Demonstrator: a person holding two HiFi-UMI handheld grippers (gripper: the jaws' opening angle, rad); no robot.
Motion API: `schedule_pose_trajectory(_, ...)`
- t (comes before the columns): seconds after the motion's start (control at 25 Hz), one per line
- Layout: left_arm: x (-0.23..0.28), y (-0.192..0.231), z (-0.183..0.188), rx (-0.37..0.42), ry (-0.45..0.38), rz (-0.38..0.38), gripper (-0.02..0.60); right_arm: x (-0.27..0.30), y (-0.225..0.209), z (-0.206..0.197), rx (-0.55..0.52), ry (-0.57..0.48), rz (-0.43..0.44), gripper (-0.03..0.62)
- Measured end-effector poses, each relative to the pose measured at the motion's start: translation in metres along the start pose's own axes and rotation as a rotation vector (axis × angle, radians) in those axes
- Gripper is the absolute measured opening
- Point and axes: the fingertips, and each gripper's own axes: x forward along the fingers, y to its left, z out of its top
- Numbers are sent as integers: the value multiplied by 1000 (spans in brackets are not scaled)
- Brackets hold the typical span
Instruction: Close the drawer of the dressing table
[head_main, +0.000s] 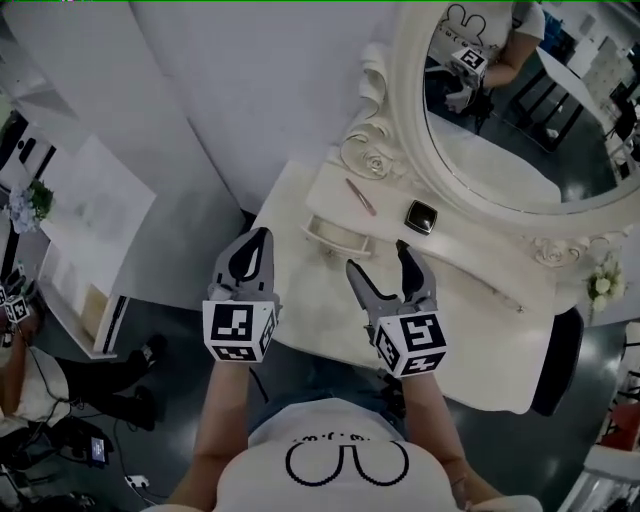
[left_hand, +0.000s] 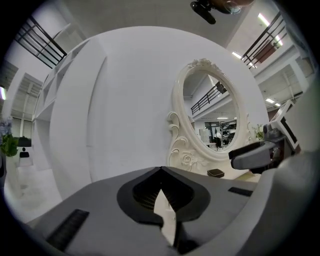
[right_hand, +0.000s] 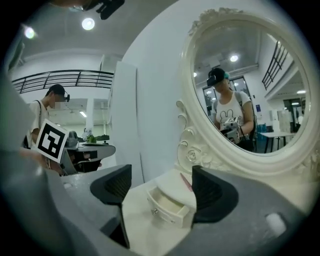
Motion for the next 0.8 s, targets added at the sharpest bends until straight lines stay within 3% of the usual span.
schedule_pose_trajectory(0.36,40,14,-21,-23,49,-59,-2,28,-18,-32,104,116,-104,348)
schedule_pose_trajectory(0.6,56,12,-35,-14,80,-160,-2,35,-16,-57,193,208,-220,324)
schedule_pose_trajectory(0.8,62,12,-55,-3,129,-242,-2,44,2,-85,286,277,-266,321)
